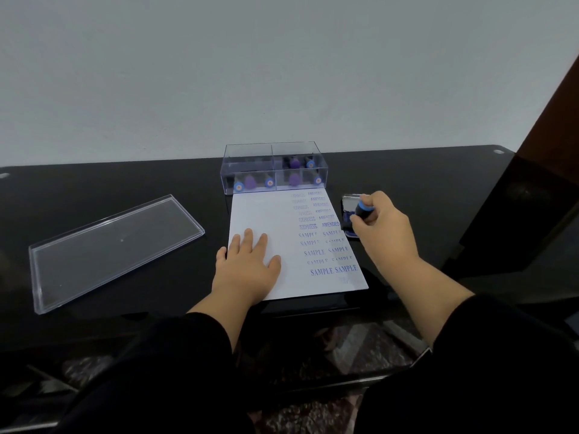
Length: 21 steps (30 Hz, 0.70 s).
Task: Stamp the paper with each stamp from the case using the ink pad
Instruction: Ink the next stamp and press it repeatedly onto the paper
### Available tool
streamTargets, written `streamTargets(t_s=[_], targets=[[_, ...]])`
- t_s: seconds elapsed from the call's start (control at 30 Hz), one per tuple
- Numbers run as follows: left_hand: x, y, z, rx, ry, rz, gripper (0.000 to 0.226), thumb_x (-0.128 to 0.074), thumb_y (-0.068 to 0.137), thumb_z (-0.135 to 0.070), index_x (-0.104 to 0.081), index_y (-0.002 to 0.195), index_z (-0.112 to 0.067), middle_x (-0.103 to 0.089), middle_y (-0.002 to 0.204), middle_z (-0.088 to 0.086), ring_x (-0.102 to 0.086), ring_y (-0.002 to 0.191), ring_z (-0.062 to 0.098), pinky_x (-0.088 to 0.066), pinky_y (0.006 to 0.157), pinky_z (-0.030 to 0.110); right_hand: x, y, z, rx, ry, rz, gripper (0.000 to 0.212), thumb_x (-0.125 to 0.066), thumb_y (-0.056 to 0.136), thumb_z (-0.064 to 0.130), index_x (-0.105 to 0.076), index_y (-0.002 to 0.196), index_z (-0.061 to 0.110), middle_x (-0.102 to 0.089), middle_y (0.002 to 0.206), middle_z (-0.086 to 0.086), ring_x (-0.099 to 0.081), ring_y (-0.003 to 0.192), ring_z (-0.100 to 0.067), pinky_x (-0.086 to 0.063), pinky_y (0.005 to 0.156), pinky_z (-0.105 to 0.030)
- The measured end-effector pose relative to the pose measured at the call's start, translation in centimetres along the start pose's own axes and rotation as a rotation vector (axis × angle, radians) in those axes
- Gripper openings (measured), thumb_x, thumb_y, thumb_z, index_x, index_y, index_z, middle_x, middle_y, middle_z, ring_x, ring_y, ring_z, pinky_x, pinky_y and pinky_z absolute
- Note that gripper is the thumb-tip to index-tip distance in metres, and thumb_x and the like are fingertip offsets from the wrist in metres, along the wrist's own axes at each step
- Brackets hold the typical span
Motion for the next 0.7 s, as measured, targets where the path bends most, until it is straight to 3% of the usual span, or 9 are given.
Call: streamTargets(t_s=[0.1,0.2,0.53,0.7], targets=[[0.0,0.1,0.1,0.000,-0.006,-0.003,0.060,-0.015,0.099,-0.051,0.002,0.152,-0.029,0.013,0.159,-0.002,0.011,0.146,0.019,0.005,0.117,0.041,-0.2,-1.8,0.6,0.008,0.029,0.029,0.024,-0.059,0.091,0.015,-0.056,0.114,0.020,-0.053,0.073,0.015,-0.053,0.066,-0.003,-0.042,0.059,-0.015],[-0.1,0.0,0.1,-0.001,-0.026,-0.021,0.058,-0.016,0.100,-0.048,0.000,0.152,-0.029,0.011,0.159,-0.003,0.010,0.146,0.018,0.005,0.117,0.040,-0.2,-3.2,1.0,0.022,0.032,0.057,0.031,-0.060,0.090,0.017,-0.056,0.121,0.021,-0.050,0.072,0.018,-0.051,0.065,0.001,-0.042,0.068,-0.019],[-0.2,0.1,0.0,-0.001,-0.044,-0.051,0.055,-0.018,0.100,-0.043,-0.005,0.152,-0.030,0.007,0.160,-0.003,0.006,0.147,0.017,0.003,0.117,0.040,-0.2,-5.5,0.5,0.060,-0.018,0.112,0.029,-0.063,0.088,0.020,-0.058,0.117,0.024,-0.052,0.070,0.012,-0.051,0.066,-0.006,-0.044,0.071,-0.022],[-0.3,0.0,0.1,0.000,-0.042,-0.056,0.055,-0.018,0.100,-0.042,-0.005,0.152,-0.029,0.007,0.160,-0.003,0.006,0.147,0.017,0.003,0.118,0.040,-0.6,-6.1,0.8,0.108,-0.073,0.197,0.029,-0.062,0.089,0.020,-0.058,0.117,0.024,-0.048,0.074,0.022,-0.051,0.068,-0.002,-0.042,0.074,-0.018]])
Point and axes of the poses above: each hand's wrist, its own y-axis towards the middle knuckle, its own x-axis out of the back of the hand, z = x × y, the point moved 1 cm from there along y, towards the middle knuckle
